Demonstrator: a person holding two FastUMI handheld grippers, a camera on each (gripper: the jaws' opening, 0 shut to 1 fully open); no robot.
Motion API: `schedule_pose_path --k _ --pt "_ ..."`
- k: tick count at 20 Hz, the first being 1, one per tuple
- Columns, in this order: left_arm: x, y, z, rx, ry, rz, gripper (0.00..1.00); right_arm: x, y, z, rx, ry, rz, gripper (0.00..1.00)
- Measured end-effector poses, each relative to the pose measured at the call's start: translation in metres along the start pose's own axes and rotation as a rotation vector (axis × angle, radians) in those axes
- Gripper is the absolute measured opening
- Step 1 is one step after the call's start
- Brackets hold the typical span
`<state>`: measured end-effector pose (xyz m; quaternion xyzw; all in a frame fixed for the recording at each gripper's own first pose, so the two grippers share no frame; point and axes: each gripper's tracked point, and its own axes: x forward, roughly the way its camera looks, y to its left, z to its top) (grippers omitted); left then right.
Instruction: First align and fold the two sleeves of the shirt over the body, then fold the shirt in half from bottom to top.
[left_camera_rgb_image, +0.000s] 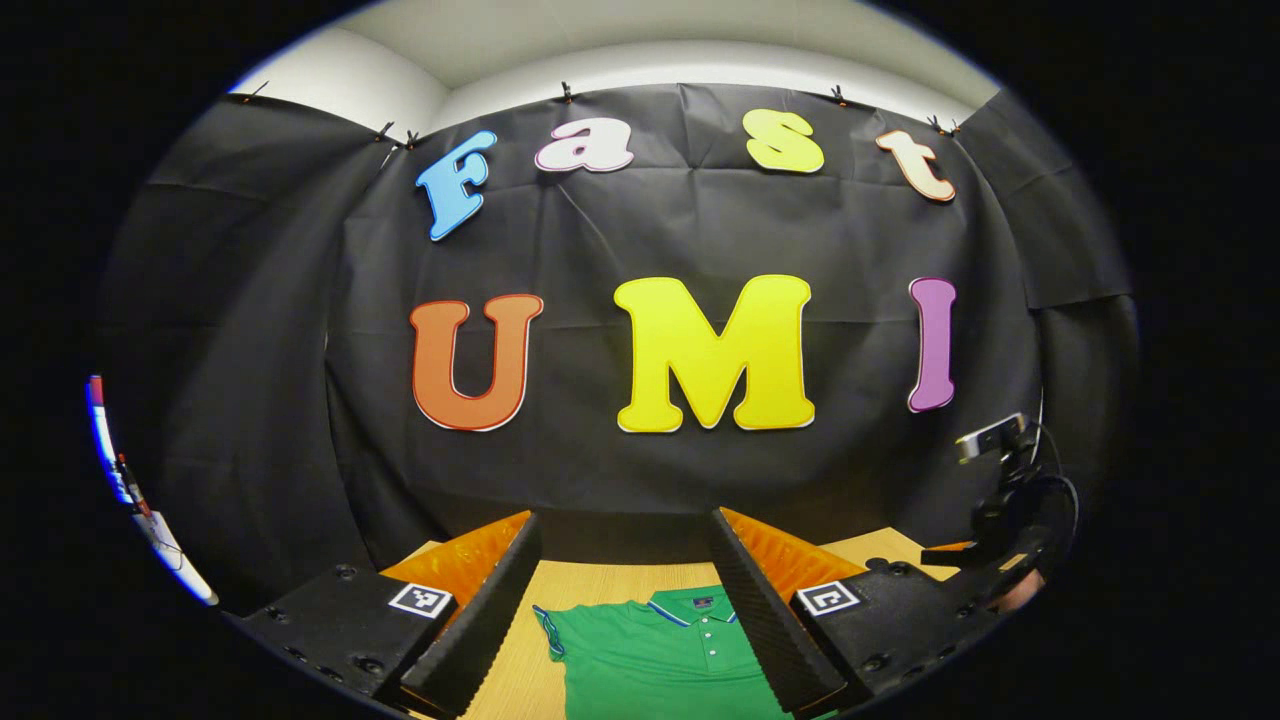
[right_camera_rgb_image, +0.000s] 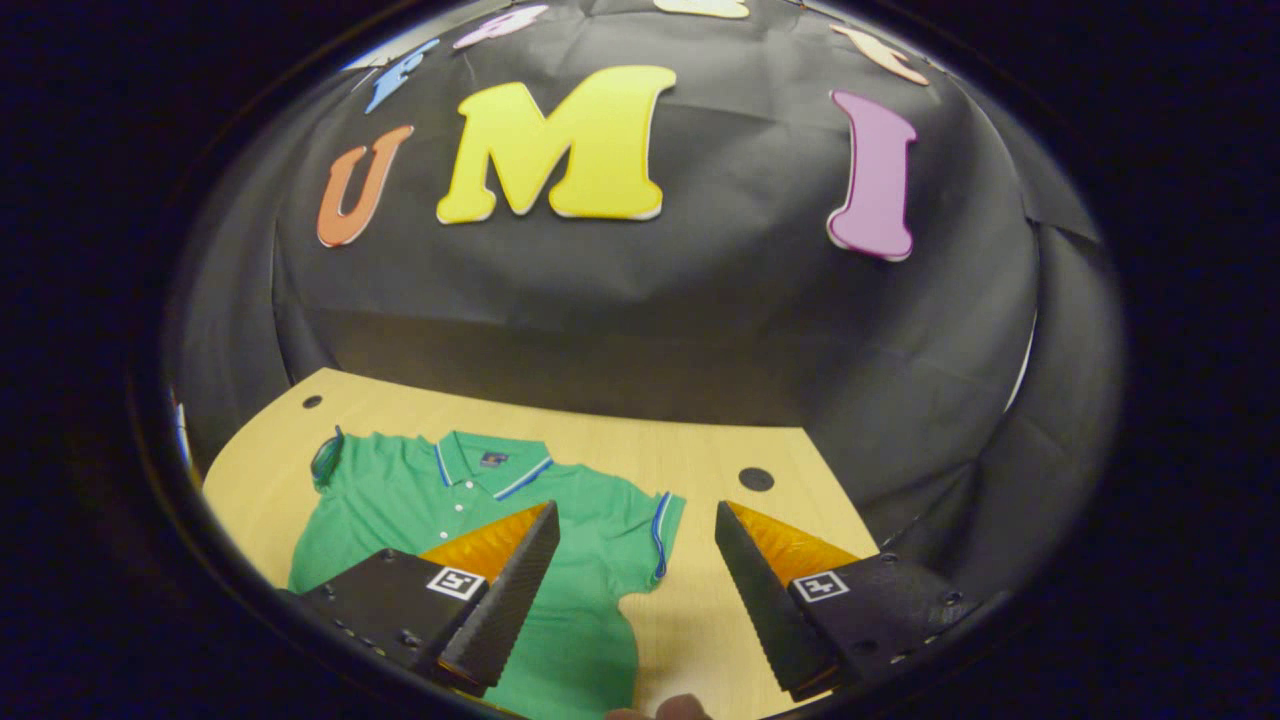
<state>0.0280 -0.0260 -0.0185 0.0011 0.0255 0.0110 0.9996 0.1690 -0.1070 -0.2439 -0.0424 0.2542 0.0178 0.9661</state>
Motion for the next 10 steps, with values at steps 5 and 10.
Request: schedule_pose_path --k 5,10 --pt "0.012 -0.009 -0.002 0.001 0.01 -0.016 1.0 0.064 -0.016 -0.04 0.011 0.125 -0.003 0.96" --pt "0.027 -0.015 -0.011 0.01 0.036 -0.014 1.0 0.113 -0.026 -0.082 0.053 0.258 -0.001 0.95"
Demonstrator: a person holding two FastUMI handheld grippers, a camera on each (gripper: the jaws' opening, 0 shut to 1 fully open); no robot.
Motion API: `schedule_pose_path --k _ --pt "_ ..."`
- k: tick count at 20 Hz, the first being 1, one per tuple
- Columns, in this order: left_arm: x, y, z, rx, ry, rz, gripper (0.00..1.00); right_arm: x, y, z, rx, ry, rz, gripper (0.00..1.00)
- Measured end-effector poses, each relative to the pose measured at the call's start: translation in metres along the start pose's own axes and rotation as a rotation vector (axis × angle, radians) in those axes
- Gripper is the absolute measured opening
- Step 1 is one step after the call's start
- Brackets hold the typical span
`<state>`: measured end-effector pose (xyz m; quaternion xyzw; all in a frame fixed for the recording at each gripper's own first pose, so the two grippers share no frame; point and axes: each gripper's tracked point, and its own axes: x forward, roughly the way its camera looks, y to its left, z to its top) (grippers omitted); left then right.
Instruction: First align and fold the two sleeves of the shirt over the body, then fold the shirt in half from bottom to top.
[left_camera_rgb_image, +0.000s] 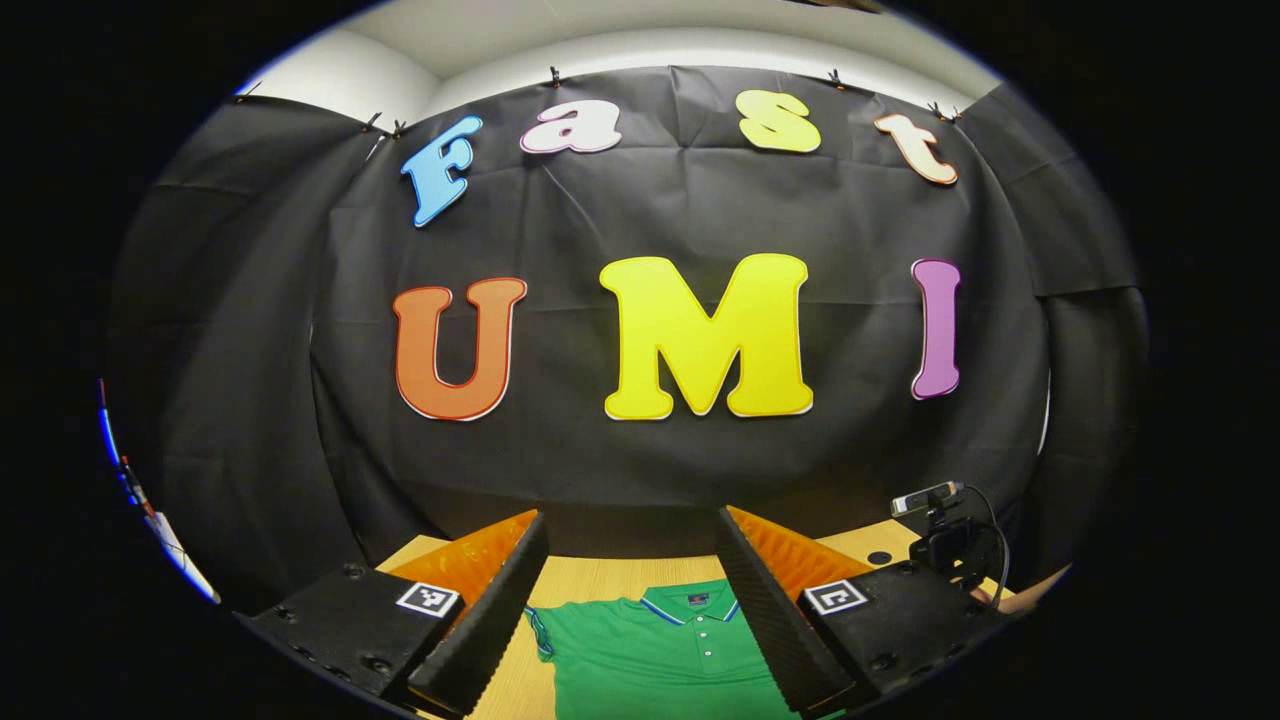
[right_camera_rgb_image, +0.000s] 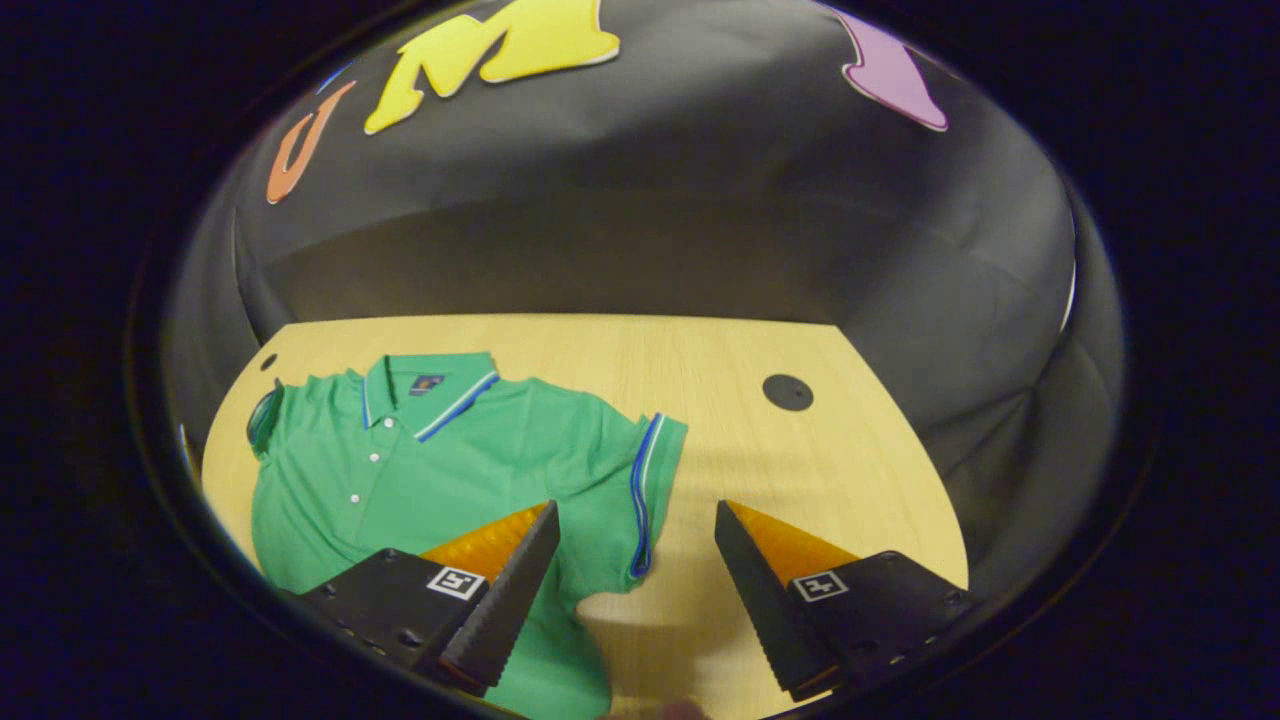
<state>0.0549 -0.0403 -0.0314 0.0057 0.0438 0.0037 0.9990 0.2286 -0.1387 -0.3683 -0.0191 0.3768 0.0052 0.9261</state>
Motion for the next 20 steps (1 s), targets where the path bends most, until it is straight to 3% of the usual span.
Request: schedule_pose_path --k 3,5,8,9,11,20 --pt "0.004 -0.003 -0.008 -0.012 0.026 0.002 1.0 0.021 -0.006 -0.013 0.002 0.052 0.003 0.91" --pt "0.008 -0.002 -0.011 -0.011 0.038 0.011 1.0 0.03 -0.005 -0.022 0.013 0.091 0.021 0.73" --pt "0.013 -0.003 -0.014 -0.004 0.044 0.014 1.0 0.032 -0.007 -0.022 0.039 0.102 0.024 0.24" --pt "0.014 -0.005 -0.015 -0.002 0.047 0.01 1.0 0.032 -0.005 -0.023 0.045 0.105 0.035 0.19" --pt "0.015 -0.008 -0.014 0.005 0.047 0.006 1.0 0.042 -0.009 -0.023 0.042 0.104 0.038 0.0" --pt "0.011 -0.012 -0.012 -0.016 0.03 0.001 1.0 -0.009 0.014 0.035 0.071 0.004 0.081 0.0"
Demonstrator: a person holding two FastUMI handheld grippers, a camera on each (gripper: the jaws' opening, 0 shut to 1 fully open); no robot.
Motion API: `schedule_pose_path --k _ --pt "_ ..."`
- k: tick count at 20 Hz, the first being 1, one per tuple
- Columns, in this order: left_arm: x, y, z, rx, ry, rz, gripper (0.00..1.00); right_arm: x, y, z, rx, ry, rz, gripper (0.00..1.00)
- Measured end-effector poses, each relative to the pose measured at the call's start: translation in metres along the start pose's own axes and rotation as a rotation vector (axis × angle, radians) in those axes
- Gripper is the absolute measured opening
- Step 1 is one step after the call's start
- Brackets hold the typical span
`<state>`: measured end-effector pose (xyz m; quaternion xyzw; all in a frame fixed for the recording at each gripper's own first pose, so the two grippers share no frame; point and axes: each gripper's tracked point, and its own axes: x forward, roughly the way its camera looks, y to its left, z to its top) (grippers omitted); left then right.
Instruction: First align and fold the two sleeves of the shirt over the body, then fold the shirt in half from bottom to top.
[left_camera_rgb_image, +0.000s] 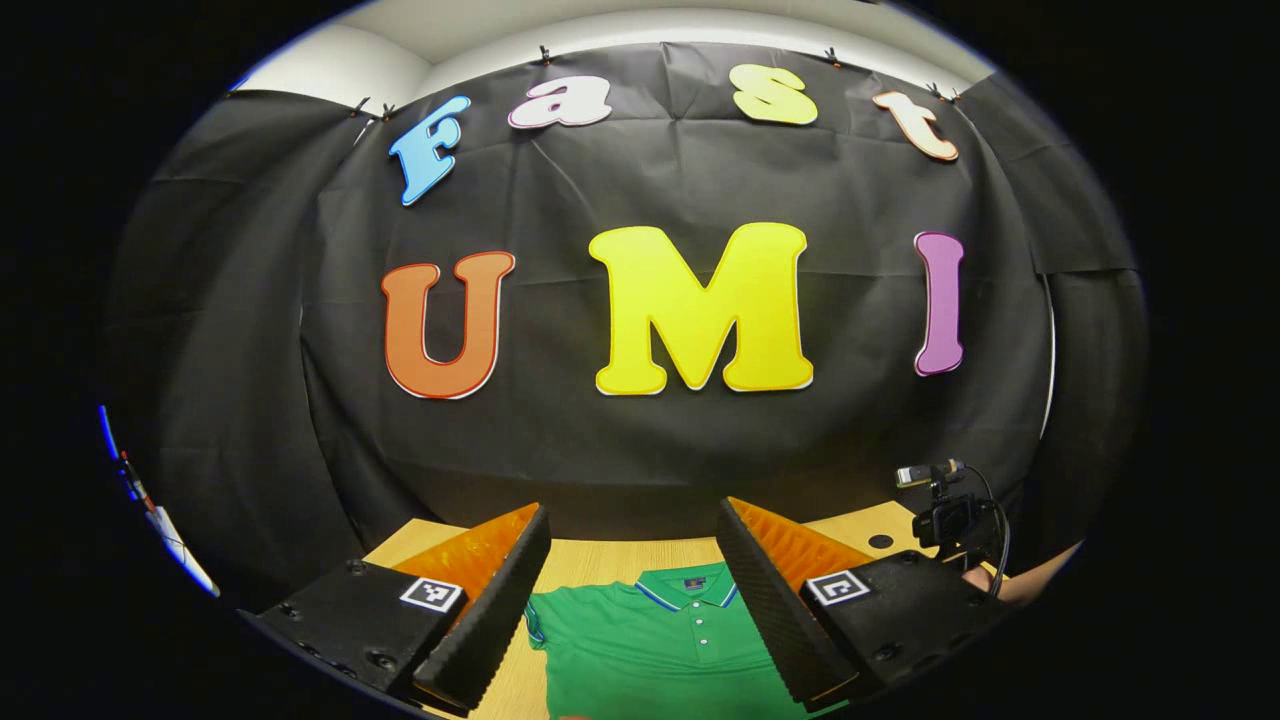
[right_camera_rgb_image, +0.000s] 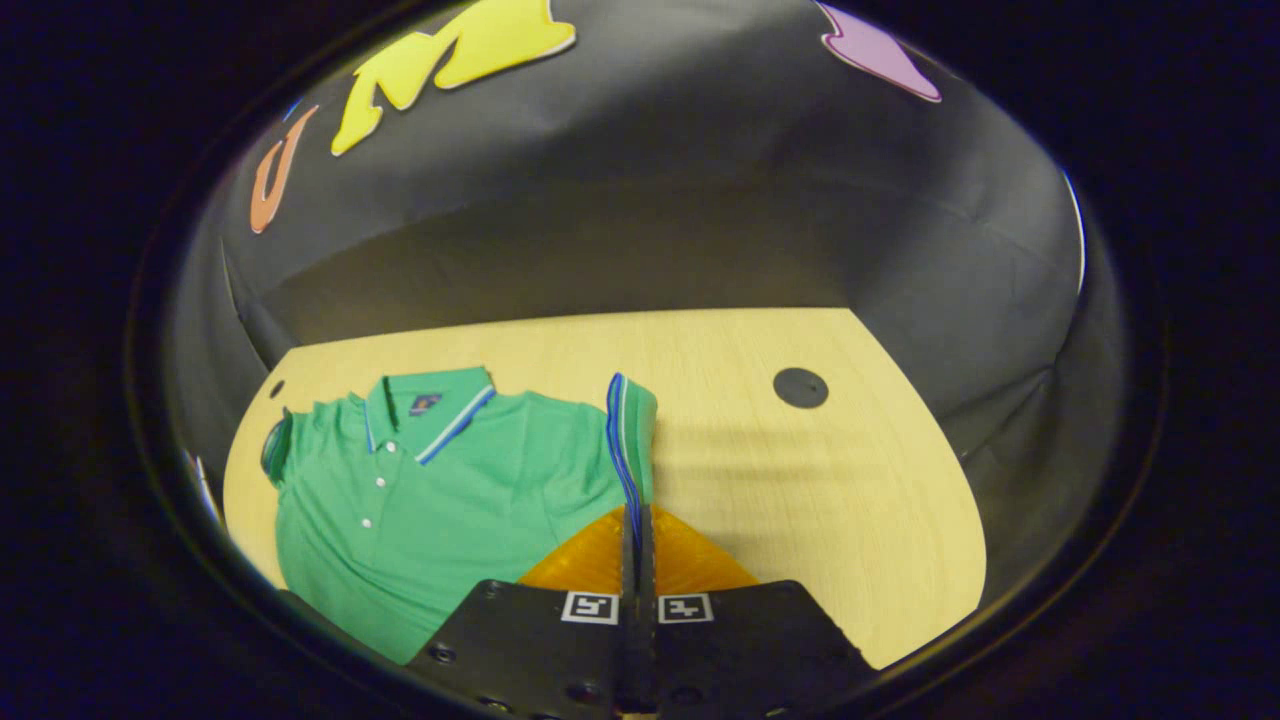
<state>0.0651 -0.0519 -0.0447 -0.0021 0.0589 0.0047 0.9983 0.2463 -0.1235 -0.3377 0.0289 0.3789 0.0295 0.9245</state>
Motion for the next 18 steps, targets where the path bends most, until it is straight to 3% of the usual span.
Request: schedule_pose_path --k 5,11,16,18 --pt "-0.013 0.019 -0.001 -0.024 -0.004 0.039 1.0 -0.009 0.063 0.017 0.003 -0.014 0.06 0.0" --pt "-0.032 0.066 -0.009 -0.025 0.017 0.132 1.0 0.008 0.139 0.0 -0.038 0.035 0.106 0.0" --pt "-0.042 0.094 -0.016 -0.018 0.041 0.177 1.0 0.019 0.171 -0.017 -0.034 0.073 0.113 0.0" --pt "-0.04 0.099 -0.021 -0.03 0.047 0.182 1.0 0.014 0.181 -0.019 -0.013 0.082 0.132 0.1"
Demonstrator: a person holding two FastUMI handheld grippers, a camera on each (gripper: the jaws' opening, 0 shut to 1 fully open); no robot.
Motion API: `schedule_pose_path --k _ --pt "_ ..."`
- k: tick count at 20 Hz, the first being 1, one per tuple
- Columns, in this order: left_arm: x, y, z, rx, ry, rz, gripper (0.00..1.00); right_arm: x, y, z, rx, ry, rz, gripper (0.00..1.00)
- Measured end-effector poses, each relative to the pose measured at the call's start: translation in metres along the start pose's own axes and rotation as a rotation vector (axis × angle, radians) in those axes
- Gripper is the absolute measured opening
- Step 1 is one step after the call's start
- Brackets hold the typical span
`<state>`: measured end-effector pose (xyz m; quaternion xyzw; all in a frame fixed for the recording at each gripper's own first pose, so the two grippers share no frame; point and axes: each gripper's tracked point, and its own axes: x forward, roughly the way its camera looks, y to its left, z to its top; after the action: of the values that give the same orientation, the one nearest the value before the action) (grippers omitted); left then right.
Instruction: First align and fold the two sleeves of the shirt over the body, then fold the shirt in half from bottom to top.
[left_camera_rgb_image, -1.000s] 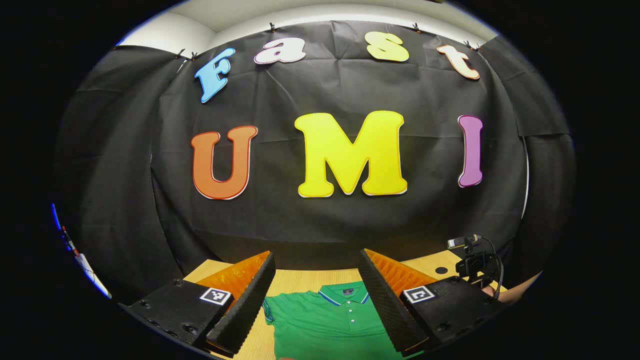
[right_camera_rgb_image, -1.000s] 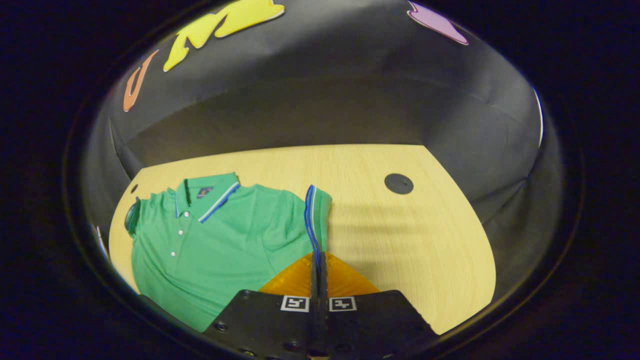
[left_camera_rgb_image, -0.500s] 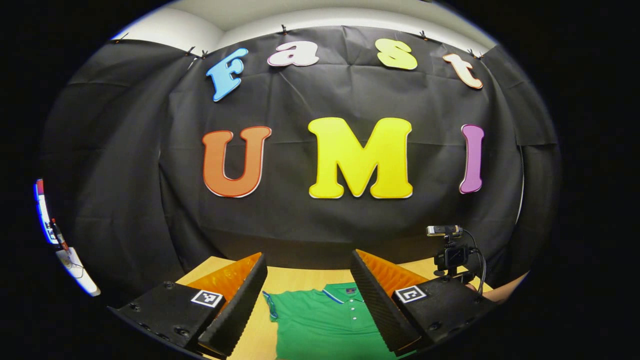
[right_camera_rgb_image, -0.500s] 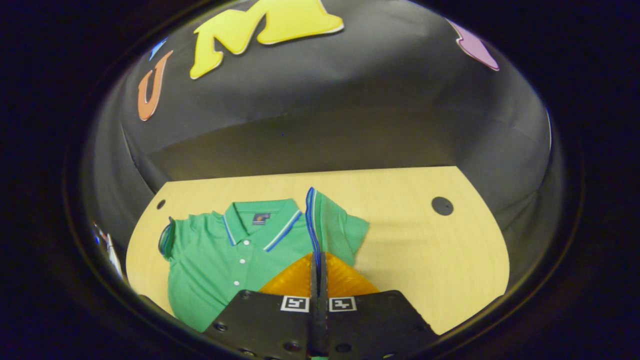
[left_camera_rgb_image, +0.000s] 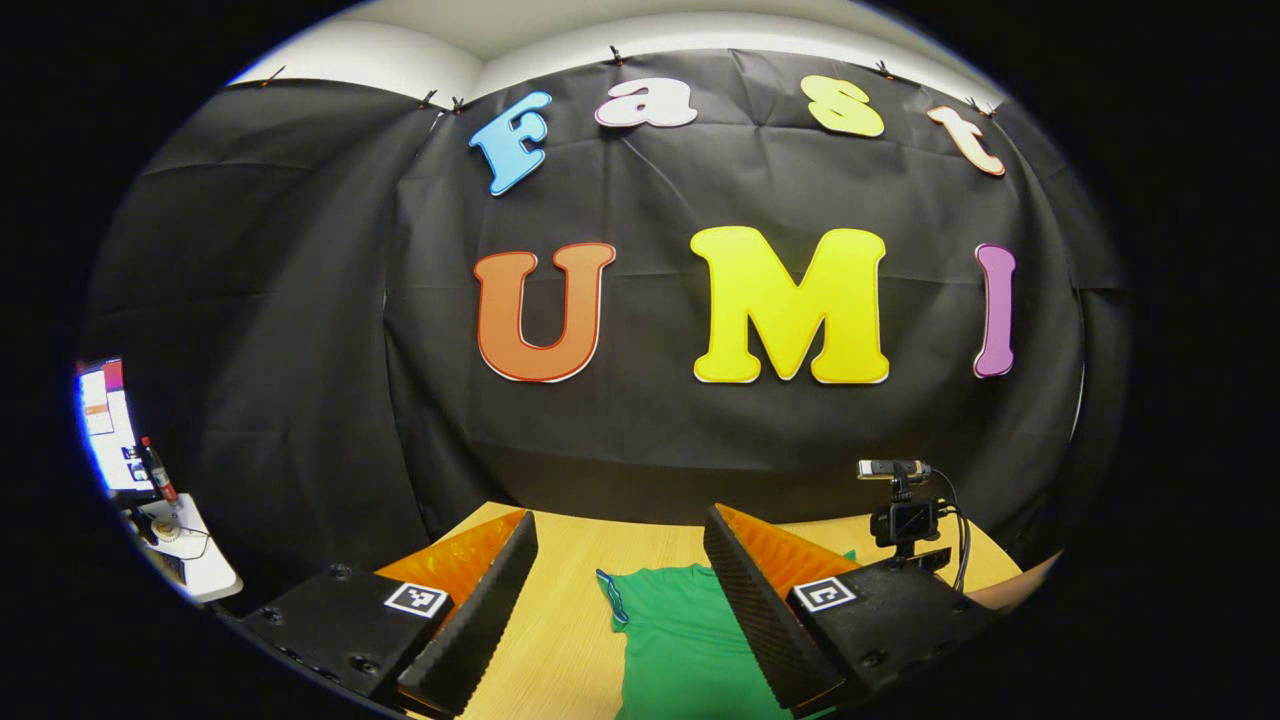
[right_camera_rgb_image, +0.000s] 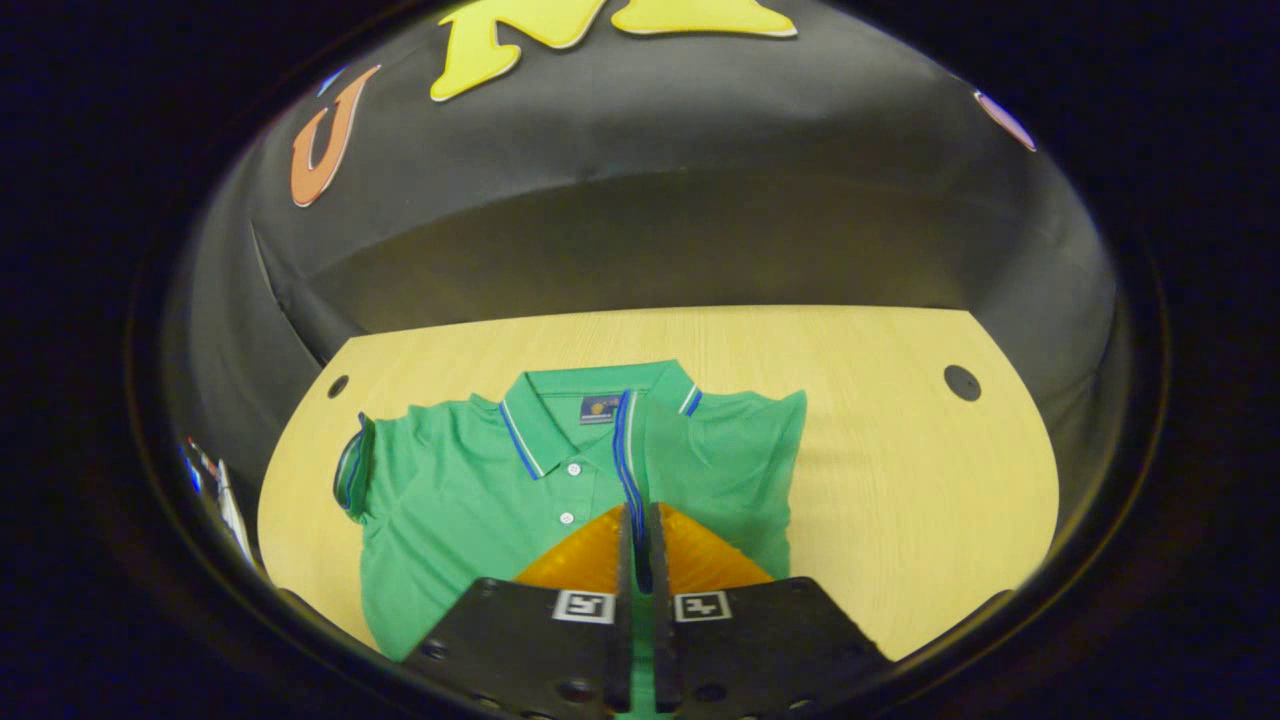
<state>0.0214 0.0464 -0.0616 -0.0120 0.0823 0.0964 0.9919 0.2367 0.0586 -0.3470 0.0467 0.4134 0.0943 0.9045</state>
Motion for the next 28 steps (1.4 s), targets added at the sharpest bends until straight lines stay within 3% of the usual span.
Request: schedule_pose_path --k 1,5,6,8,14,17,19,23,28 --pt "0.002 0.0 -0.003 -0.01 0.006 -0.002 1.0 -0.002 0.003 0.001 0.003 -0.005 0.006 0.25" --pt "0.011 0.0 -0.009 -0.03 0.016 -0.026 1.0 -0.03 0.01 0.011 -0.012 -0.073 0.013 0.66" --pt "0.016 0.0 -0.011 -0.027 0.018 -0.042 1.0 -0.043 0.01 0.014 -0.024 -0.094 0.011 0.72" --pt "0.031 0.0 -0.02 -0.019 0.027 -0.077 1.0 -0.082 0.008 0.023 -0.049 -0.159 -0.004 0.97" --pt "0.093 -0.002 -0.078 -0.005 0.156 -0.152 1.0 -0.194 0.005 0.017 -0.124 -0.288 -0.023 0.96" --pt "0.131 -0.001 -0.122 -0.027 0.245 -0.173 1.0 -0.241 -0.005 0.012 -0.16 -0.334 -0.065 0.92" --pt "0.15 -0.002 -0.15 -0.037 0.297 -0.18 1.0 -0.264 -0.016 0.014 -0.19 -0.371 -0.107 0.96" --pt "0.185 0.004 -0.208 -0.046 0.391 -0.165 1.0 -0.295 -0.024 0.009 -0.201 -0.403 -0.159 0.96" --pt "0.217 0.006 -0.268 -0.003 0.486 -0.176 1.0 -0.299 -0.032 -0.007 -0.189 -0.375 -0.212 0.95"
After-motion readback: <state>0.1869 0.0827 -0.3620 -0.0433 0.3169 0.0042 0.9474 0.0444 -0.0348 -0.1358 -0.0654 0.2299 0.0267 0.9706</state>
